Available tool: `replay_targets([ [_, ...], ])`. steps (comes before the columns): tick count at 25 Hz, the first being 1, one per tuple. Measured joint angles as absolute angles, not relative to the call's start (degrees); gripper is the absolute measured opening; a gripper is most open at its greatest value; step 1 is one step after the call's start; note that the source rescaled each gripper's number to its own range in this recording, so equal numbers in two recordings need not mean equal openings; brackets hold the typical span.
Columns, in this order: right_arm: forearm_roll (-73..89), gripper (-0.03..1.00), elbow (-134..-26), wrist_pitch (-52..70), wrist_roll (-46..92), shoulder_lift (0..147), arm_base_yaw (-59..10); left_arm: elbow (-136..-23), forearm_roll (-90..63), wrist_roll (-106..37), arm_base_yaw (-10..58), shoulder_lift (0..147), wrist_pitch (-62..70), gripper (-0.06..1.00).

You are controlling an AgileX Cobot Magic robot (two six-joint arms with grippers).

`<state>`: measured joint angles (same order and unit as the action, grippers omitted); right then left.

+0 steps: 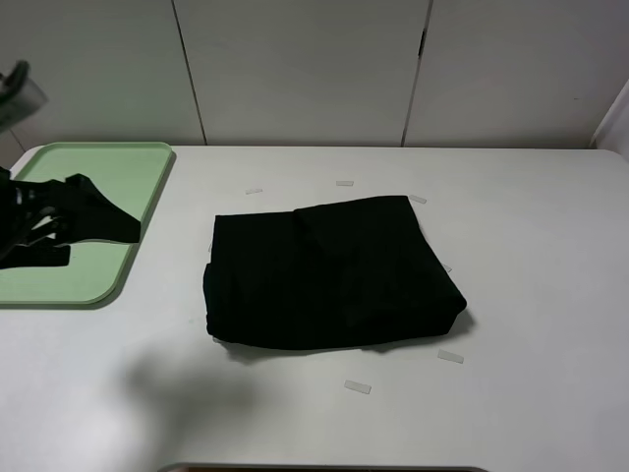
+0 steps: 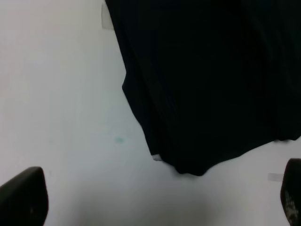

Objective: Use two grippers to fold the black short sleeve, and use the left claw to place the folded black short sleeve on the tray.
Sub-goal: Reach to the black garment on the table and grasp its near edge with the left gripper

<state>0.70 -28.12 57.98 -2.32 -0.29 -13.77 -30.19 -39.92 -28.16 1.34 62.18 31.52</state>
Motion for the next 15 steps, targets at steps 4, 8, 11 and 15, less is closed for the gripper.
replay_targets([
  [4,0.70,1.00,-28.12,57.98,-2.32,-0.29,-13.77,-30.19,-47.16,-36.16,1.34,76.14,26.50,0.99],
  [8,0.70,1.00,-28.12,57.98,-2.32,-0.29,-13.77,-30.21,-49.95,-38.99,1.97,80.95,23.72,0.98],
  [11,0.70,1.00,-28.12,57.98,-2.32,-0.29,-13.77,-30.25,-52.92,-41.31,3.44,84.90,20.45,0.98],
  [15,0.70,1.00,-28.12,57.98,-2.32,-0.29,-13.77,-30.27,-58.60,-46.05,5.99,90.00,16.26,0.97],
])
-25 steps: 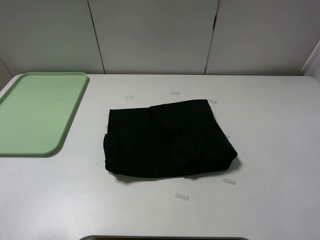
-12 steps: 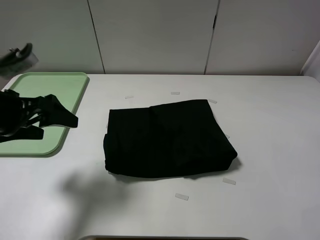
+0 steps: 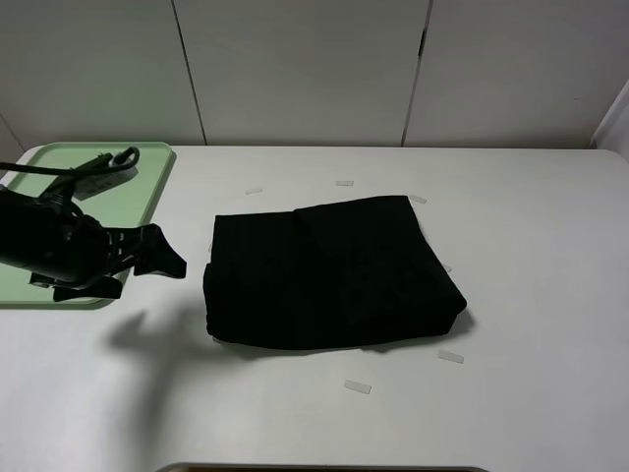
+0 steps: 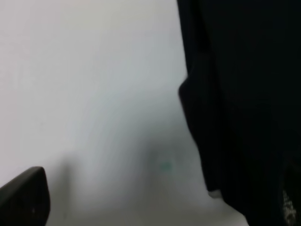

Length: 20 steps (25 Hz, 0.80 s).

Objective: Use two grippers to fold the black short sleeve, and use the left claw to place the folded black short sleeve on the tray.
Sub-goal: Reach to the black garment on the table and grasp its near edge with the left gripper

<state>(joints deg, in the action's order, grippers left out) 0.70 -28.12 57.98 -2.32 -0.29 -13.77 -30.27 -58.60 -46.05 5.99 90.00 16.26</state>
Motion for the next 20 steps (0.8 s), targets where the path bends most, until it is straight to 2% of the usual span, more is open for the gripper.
replay_targets([
  [14,0.70,1.00,-28.12,57.98,-2.31,-0.29,-13.77,-37.02,-67.92,-50.50,15.35,102.42,13.22,0.94],
  [20,0.70,1.00,-28.12,57.98,-2.21,-0.29,-13.77,-40.18,-71.22,-50.23,18.37,106.77,12.94,0.89],
])
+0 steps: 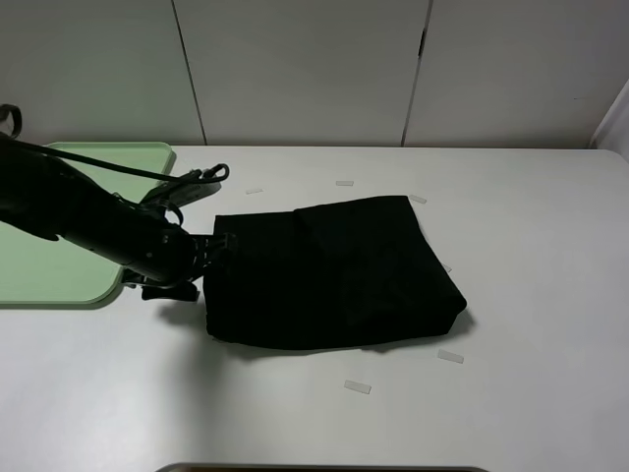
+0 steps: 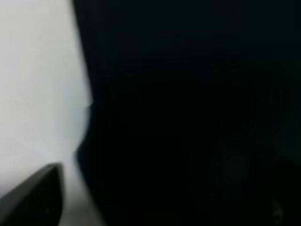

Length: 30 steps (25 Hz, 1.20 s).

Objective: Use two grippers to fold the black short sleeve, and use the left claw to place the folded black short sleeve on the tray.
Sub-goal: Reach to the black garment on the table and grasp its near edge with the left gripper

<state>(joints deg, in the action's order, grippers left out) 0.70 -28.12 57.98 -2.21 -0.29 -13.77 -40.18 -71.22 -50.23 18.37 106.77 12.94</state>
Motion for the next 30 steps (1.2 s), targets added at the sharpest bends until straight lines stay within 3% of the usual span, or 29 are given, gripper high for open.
replay_targets([
  [4,0.70,1.00,-28.12,57.98,-2.21,-0.29,-13.77,-42.56,-72.02,-50.23,20.06,108.84,12.94,0.78],
  [6,0.70,1.00,-28.12,57.98,-2.21,-0.29,-13.77,-43.29,-72.06,-50.23,20.76,109.65,12.77,0.68],
  [9,0.70,1.00,-28.12,57.98,-2.21,-0.29,-13.77,-43.42,-72.01,-50.23,21.71,110.39,11.39,0.41],
  [11,0.70,1.00,-28.12,57.98,-2.21,-0.29,-13.77,-43.42,-71.78,-50.23,21.96,110.83,10.97,0.14],
  [13,0.70,1.00,-28.12,57.98,-2.21,-0.29,-13.77,-43.42,-71.17,-50.41,21.98,110.83,10.98,0.03],
  [18,0.70,1.00,-28.12,57.98,-2.21,-0.29,-13.77,-43.42,-66.52,-50.09,21.75,109.37,11.03,0.02],
  [21,0.70,1.00,-28.12,57.98,-2.21,-0.29,-13.77,-43.37,-55.86,-45.85,19.66,104.75,12.17,0.02],
  [30,0.70,1.00,-28.12,57.98,-2.21,-0.29,-13.77,-43.34,-10.74,-17.67,11.21,93.23,20.69,0.02],
])
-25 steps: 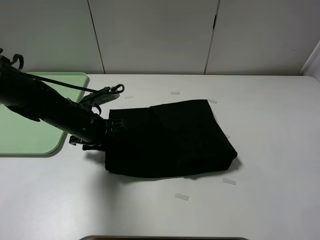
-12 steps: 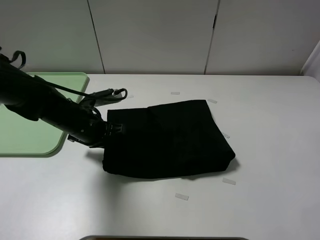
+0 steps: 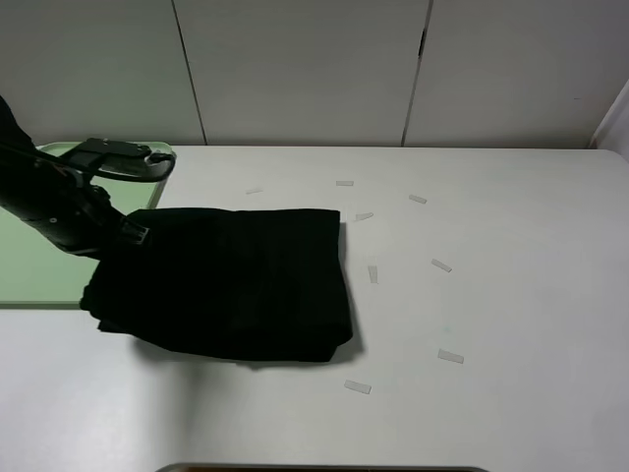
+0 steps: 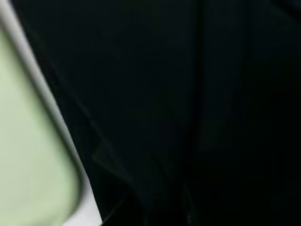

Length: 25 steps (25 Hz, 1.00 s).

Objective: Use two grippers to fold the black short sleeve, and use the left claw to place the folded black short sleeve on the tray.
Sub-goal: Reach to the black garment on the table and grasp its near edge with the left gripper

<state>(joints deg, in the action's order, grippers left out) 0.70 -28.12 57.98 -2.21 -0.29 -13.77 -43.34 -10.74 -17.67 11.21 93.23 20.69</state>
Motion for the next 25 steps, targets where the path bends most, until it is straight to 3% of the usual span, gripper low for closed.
replay_targets([
  [14,0.70,1.00,-28.12,57.98,-2.21,-0.29,-13.77,-43.34,-9.83,-13.08,11.46,92.89,16.57,0.02],
  [25,0.70,1.00,-28.12,57.98,-2.21,-0.29,-13.77,-43.34,-14.09,-14.68,18.28,100.86,13.18,0.02],
])
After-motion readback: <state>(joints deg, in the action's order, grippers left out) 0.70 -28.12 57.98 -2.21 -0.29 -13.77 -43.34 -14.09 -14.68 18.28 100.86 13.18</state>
